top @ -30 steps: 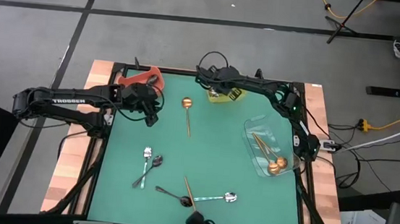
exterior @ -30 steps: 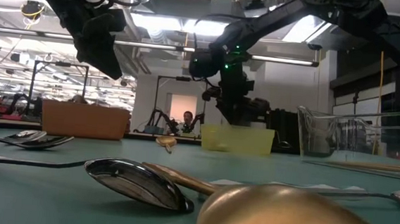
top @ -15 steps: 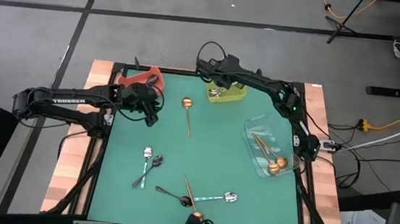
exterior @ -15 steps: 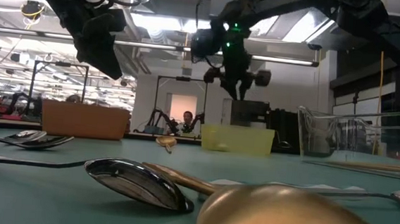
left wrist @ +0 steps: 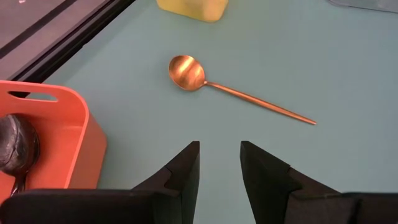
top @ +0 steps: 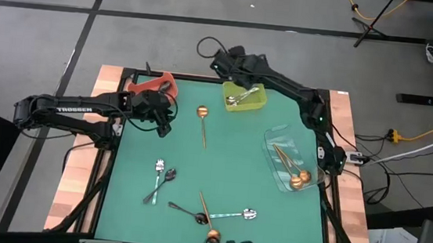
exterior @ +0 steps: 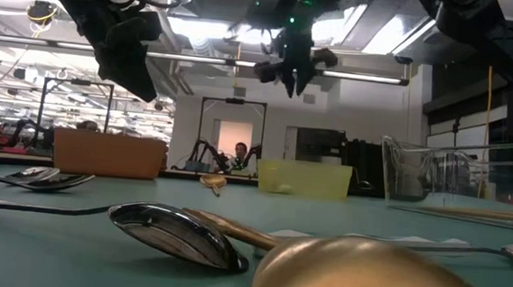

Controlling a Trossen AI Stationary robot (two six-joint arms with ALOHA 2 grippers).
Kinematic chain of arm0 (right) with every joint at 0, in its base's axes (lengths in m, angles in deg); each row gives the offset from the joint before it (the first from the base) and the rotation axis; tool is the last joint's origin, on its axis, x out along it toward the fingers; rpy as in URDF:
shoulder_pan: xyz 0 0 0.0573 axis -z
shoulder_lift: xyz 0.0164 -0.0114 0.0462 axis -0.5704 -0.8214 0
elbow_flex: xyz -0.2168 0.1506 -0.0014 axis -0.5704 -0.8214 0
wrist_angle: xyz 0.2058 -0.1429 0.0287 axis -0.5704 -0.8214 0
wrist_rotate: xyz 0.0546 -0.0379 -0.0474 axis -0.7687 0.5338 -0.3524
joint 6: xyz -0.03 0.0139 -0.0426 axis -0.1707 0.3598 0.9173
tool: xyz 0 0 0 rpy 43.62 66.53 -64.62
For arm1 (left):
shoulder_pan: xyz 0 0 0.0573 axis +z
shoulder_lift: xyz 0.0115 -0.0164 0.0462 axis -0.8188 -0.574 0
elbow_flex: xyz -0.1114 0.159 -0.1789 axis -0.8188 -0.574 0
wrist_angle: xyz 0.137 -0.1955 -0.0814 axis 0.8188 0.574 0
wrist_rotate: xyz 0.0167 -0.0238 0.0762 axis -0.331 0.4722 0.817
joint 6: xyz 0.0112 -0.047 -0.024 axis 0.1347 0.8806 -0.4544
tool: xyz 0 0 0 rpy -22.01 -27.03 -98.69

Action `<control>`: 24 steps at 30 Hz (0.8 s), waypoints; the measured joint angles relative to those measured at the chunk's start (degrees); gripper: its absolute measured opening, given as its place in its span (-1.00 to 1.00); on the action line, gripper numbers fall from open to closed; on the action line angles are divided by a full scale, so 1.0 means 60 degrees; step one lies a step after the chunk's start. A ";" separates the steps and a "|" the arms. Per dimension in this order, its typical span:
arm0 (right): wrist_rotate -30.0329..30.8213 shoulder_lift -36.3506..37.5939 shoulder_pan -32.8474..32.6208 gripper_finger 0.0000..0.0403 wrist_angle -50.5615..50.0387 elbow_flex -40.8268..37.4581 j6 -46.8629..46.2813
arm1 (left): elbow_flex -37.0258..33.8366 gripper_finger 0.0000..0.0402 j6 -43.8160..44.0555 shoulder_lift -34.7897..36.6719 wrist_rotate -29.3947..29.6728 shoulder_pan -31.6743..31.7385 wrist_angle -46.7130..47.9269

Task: Sort silverware by color (type)
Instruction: Put the top gold spoon into the transparent bin

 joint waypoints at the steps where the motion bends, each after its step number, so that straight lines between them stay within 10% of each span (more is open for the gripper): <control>1: -0.0263 0.0015 0.0000 -0.61 0.0054 0.0069 0.0761 | 0.0000 -0.45 0.0000 0.0000 0.0000 0.0002 0.0001; 12: -0.5177 0.0016 0.0000 -0.61 0.1421 0.0060 0.8480 | 0.0000 -0.45 0.0000 0.0000 0.0000 0.0002 0.0005; 24: -0.9461 0.0009 -0.0003 -0.61 0.3221 0.0060 1.2339 | 0.0000 -0.45 0.0036 0.0000 0.0000 0.0002 0.0001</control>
